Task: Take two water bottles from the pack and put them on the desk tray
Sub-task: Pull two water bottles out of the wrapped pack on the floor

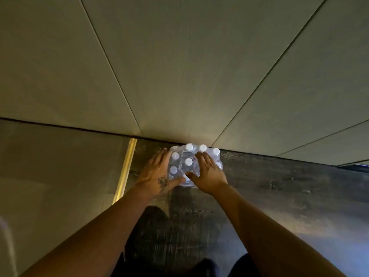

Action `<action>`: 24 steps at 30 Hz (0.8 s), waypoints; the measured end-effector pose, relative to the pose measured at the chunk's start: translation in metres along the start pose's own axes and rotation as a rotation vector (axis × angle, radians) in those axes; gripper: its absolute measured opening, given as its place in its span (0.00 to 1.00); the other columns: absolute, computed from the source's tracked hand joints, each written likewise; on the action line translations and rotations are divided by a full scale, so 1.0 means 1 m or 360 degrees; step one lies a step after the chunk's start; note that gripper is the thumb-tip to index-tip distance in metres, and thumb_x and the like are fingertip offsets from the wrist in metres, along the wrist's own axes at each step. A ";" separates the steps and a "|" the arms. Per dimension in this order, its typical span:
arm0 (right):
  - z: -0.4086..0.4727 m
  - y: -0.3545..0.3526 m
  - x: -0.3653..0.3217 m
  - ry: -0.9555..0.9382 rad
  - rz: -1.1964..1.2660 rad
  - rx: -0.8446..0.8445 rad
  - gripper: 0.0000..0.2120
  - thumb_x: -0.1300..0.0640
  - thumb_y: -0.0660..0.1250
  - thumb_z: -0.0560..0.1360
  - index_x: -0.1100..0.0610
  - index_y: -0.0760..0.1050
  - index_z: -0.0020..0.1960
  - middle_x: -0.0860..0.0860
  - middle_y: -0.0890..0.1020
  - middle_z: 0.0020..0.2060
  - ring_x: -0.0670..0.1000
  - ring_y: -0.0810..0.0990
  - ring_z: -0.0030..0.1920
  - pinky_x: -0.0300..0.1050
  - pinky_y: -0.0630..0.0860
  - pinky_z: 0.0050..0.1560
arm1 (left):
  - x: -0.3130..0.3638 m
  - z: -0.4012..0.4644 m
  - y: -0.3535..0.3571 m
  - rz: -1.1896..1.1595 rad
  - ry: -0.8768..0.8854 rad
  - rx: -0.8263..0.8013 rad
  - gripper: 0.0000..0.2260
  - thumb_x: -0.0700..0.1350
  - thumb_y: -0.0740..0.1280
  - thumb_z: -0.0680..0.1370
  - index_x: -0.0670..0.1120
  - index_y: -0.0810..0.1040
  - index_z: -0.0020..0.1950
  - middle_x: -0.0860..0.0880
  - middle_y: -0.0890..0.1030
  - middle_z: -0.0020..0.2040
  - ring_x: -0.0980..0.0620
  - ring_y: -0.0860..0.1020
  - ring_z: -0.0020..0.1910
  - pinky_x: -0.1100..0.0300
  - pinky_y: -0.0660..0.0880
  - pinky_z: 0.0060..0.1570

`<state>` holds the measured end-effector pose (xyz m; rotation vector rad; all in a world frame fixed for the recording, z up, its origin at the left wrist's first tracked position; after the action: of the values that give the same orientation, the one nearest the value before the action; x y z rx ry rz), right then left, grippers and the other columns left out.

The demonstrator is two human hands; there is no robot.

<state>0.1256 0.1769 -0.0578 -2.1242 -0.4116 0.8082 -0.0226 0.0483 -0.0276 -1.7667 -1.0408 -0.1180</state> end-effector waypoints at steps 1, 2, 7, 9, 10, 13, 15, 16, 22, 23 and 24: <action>0.010 0.012 0.005 -0.0032 -0.0014 0.0022 0.43 0.31 0.62 0.80 0.51 0.52 0.86 0.53 0.56 0.87 0.56 0.53 0.86 0.60 0.56 0.85 | -0.008 0.010 0.016 -0.0069 0.0011 -0.0020 0.53 0.69 0.74 0.74 0.52 0.50 0.89 0.47 0.50 0.90 0.43 0.50 0.89 0.41 0.58 0.85; 0.019 0.019 0.009 -0.0030 -0.0043 0.0022 0.42 0.32 0.62 0.81 0.51 0.52 0.86 0.53 0.57 0.87 0.56 0.54 0.86 0.59 0.55 0.85 | -0.014 0.019 0.027 -0.0110 0.0012 -0.0049 0.53 0.67 0.76 0.74 0.52 0.50 0.89 0.48 0.49 0.90 0.43 0.51 0.88 0.40 0.60 0.85; 0.055 0.056 0.022 -0.0095 -0.0134 0.0051 0.37 0.37 0.63 0.82 0.50 0.56 0.85 0.53 0.62 0.85 0.57 0.59 0.85 0.58 0.55 0.83 | -0.033 0.057 0.071 -0.0116 0.0104 -0.0066 0.43 0.64 0.68 0.82 0.55 0.48 0.89 0.52 0.45 0.90 0.43 0.52 0.88 0.37 0.63 0.82; 0.063 0.064 0.022 -0.0096 -0.0202 0.0062 0.34 0.39 0.63 0.83 0.50 0.58 0.84 0.53 0.63 0.84 0.57 0.60 0.84 0.59 0.57 0.83 | -0.036 0.063 0.077 -0.0050 0.0118 -0.0059 0.37 0.60 0.62 0.86 0.55 0.48 0.89 0.53 0.42 0.90 0.44 0.51 0.88 0.38 0.62 0.83; 0.066 0.067 0.023 -0.0079 -0.0224 0.0059 0.34 0.39 0.62 0.84 0.51 0.58 0.84 0.53 0.63 0.85 0.57 0.60 0.85 0.58 0.56 0.83 | -0.039 0.064 0.079 -0.0036 0.0112 -0.0048 0.34 0.57 0.61 0.87 0.54 0.49 0.89 0.54 0.42 0.90 0.45 0.52 0.88 0.40 0.62 0.84; 0.072 0.073 0.024 -0.0055 -0.0247 0.0052 0.31 0.41 0.59 0.86 0.51 0.58 0.85 0.53 0.61 0.85 0.56 0.57 0.86 0.58 0.54 0.85 | -0.040 0.065 0.085 -0.0070 0.0139 -0.0029 0.30 0.45 0.60 0.89 0.51 0.52 0.89 0.54 0.42 0.90 0.49 0.57 0.87 0.47 0.60 0.85; 0.074 0.075 0.025 -0.0051 -0.0234 0.0055 0.30 0.43 0.59 0.86 0.51 0.57 0.85 0.54 0.61 0.85 0.57 0.56 0.86 0.57 0.53 0.85 | -0.041 0.069 0.086 -0.0045 0.0098 -0.0046 0.30 0.42 0.59 0.89 0.50 0.51 0.89 0.54 0.41 0.90 0.48 0.51 0.88 0.47 0.57 0.86; 0.075 0.075 0.025 -0.0047 -0.0234 0.0066 0.30 0.44 0.59 0.86 0.51 0.57 0.85 0.54 0.61 0.85 0.57 0.56 0.86 0.57 0.52 0.84 | -0.040 0.071 0.085 -0.0034 0.0080 -0.0032 0.31 0.41 0.60 0.89 0.50 0.50 0.89 0.53 0.41 0.90 0.48 0.49 0.88 0.46 0.57 0.86; 0.077 0.076 0.021 -0.0079 -0.0345 0.0179 0.28 0.48 0.64 0.86 0.52 0.61 0.82 0.56 0.67 0.82 0.57 0.61 0.84 0.54 0.55 0.84 | -0.050 0.084 0.094 -0.0075 0.0116 0.0026 0.35 0.40 0.66 0.86 0.49 0.52 0.89 0.53 0.42 0.90 0.48 0.47 0.89 0.45 0.59 0.86; 0.079 0.077 0.022 -0.0078 -0.0378 0.0188 0.28 0.48 0.64 0.85 0.52 0.62 0.82 0.56 0.68 0.81 0.57 0.63 0.83 0.54 0.55 0.84 | -0.052 0.086 0.095 -0.0110 0.0125 0.0047 0.35 0.39 0.66 0.86 0.50 0.53 0.89 0.54 0.43 0.90 0.49 0.49 0.88 0.45 0.59 0.86; 0.080 0.078 0.022 -0.0074 -0.0418 0.0199 0.27 0.48 0.65 0.85 0.52 0.63 0.81 0.56 0.70 0.80 0.57 0.64 0.82 0.54 0.57 0.83 | -0.054 0.087 0.095 -0.0142 0.0132 0.0063 0.34 0.37 0.66 0.86 0.50 0.54 0.88 0.55 0.44 0.90 0.49 0.51 0.88 0.46 0.60 0.86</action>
<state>0.0893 0.1861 -0.1651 -1.8900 -0.6330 0.7126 -0.0229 0.0777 -0.1640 -1.6662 -1.0550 -0.2228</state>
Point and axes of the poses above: each hand's wrist, its own z-axis towards the middle knuckle, its own y-axis out of the palm, x = y × z, the point moved 6 cm from there along z, towards the middle knuckle
